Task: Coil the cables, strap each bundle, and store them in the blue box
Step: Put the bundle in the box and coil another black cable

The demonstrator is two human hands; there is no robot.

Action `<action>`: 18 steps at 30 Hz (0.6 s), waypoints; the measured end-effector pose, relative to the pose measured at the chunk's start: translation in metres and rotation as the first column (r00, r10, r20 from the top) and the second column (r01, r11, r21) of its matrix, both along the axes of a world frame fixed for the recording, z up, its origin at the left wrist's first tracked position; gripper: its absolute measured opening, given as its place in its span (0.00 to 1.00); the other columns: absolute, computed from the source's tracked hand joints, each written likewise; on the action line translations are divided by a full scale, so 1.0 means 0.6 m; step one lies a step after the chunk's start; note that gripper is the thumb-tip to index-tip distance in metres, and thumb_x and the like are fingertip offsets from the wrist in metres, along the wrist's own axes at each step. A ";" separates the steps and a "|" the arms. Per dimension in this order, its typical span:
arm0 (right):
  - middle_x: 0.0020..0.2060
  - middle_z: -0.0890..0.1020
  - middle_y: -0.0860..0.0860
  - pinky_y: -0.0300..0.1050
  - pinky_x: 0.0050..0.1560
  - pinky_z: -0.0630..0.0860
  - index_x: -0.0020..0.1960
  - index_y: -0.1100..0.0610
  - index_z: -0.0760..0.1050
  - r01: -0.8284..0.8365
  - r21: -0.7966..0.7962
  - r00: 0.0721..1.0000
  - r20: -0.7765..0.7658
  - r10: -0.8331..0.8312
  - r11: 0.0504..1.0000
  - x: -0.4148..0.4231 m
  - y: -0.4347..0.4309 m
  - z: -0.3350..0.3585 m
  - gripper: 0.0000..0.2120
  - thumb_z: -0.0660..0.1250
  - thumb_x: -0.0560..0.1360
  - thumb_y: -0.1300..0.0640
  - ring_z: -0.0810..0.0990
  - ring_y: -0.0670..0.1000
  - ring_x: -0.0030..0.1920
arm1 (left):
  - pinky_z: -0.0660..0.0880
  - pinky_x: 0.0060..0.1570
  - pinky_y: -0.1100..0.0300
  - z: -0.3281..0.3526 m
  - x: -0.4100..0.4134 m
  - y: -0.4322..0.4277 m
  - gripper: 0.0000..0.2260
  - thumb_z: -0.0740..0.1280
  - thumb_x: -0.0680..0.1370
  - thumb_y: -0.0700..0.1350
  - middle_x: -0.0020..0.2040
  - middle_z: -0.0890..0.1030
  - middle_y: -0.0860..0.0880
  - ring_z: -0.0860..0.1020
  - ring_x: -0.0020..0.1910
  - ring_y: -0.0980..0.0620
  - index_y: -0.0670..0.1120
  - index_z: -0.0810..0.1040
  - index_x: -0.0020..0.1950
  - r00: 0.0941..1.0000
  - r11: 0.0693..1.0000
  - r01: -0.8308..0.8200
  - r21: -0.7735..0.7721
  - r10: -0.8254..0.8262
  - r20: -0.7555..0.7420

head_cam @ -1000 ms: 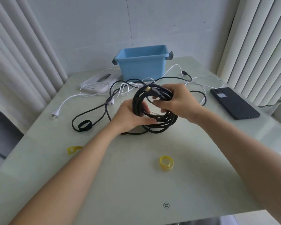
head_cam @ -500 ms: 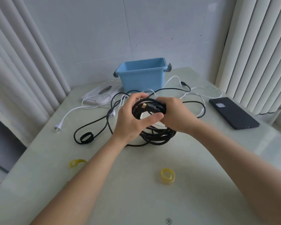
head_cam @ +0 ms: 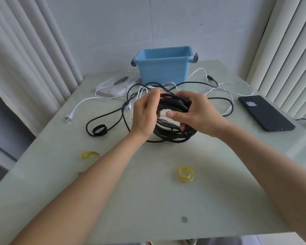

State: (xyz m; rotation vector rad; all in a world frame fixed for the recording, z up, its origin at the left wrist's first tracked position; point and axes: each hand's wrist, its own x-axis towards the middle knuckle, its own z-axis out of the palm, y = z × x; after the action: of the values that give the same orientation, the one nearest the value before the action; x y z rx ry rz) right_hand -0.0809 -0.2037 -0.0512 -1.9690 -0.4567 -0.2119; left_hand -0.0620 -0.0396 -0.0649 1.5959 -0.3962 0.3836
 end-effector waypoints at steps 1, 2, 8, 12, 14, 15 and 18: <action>0.32 0.82 0.48 0.44 0.29 0.78 0.56 0.56 0.77 0.015 0.004 1.000 0.009 -0.015 1.000 -0.001 0.001 -0.002 0.16 0.77 0.72 0.53 0.81 0.54 0.27 | 0.73 0.36 0.64 -0.001 -0.004 0.001 0.15 0.59 0.85 0.45 0.35 0.81 0.52 0.76 0.35 0.54 0.43 0.83 0.45 0.999 1.000 -0.012 -0.015 0.012 -0.034; 0.33 0.83 0.47 0.44 0.29 0.78 0.57 0.56 0.77 0.031 0.016 0.999 0.023 -0.032 0.999 -0.002 0.002 -0.002 0.18 0.77 0.71 0.52 0.81 0.54 0.26 | 0.75 0.37 0.64 0.002 -0.006 -0.001 0.16 0.59 0.85 0.44 0.37 0.84 0.52 0.79 0.37 0.52 0.43 0.85 0.48 0.999 1.000 -0.006 -0.024 0.004 -0.053; 0.32 0.82 0.43 0.42 0.29 0.77 0.58 0.56 0.79 -0.017 0.142 0.998 -0.054 0.025 0.990 -0.012 0.010 -0.003 0.19 0.77 0.69 0.52 0.78 0.52 0.26 | 0.79 0.42 0.66 0.004 -0.005 -0.001 0.12 0.64 0.80 0.37 0.52 0.85 0.52 0.82 0.47 0.60 0.45 0.85 0.56 0.986 0.971 -0.053 -0.234 0.014 -0.164; 0.29 0.77 0.46 0.48 0.27 0.74 0.60 0.56 0.78 -0.043 0.160 0.995 -0.082 0.057 0.986 -0.011 0.014 -0.003 0.15 0.75 0.74 0.57 0.70 0.53 0.23 | 0.77 0.43 0.66 0.003 -0.012 -0.005 0.10 0.63 0.80 0.35 0.46 0.84 0.54 0.81 0.43 0.61 0.43 0.84 0.53 0.987 0.966 -0.085 -0.242 0.048 -0.152; 0.28 0.77 0.46 0.46 0.25 0.71 0.60 0.55 0.78 -0.037 0.128 0.998 -0.045 0.043 0.991 -0.017 0.017 -0.003 0.13 0.72 0.76 0.57 0.68 0.53 0.22 | 0.75 0.45 0.70 0.001 -0.016 -0.007 0.08 0.64 0.81 0.37 0.44 0.83 0.55 0.80 0.44 0.64 0.41 0.82 0.53 0.990 0.976 -0.095 -0.195 0.072 -0.125; 0.28 0.77 0.45 0.45 0.24 0.70 0.60 0.55 0.79 -0.035 0.112 0.999 -0.024 0.038 0.993 -0.019 0.019 0.000 0.12 0.72 0.77 0.57 0.68 0.52 0.22 | 0.74 0.46 0.71 0.000 -0.019 -0.005 0.07 0.64 0.82 0.40 0.45 0.83 0.55 0.80 0.45 0.65 0.41 0.82 0.54 0.989 0.981 -0.099 -0.168 0.079 -0.124; 0.26 0.77 0.37 0.32 0.27 0.69 0.60 0.57 0.79 -0.024 0.064 0.999 0.041 0.021 0.998 -0.024 0.026 0.005 0.11 0.70 0.78 0.61 0.73 0.42 0.22 | 0.74 0.52 0.68 -0.009 -0.030 0.015 0.06 0.67 0.82 0.47 0.50 0.83 0.54 0.80 0.50 0.62 0.47 0.80 0.55 0.984 0.991 -0.089 -0.103 0.072 -0.160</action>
State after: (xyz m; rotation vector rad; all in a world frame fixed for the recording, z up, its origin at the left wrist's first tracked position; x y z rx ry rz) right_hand -0.0955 -0.1884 -0.0482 -1.8982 -0.4915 -0.2493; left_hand -0.0799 -0.0308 -0.0700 1.5257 -0.1878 0.3338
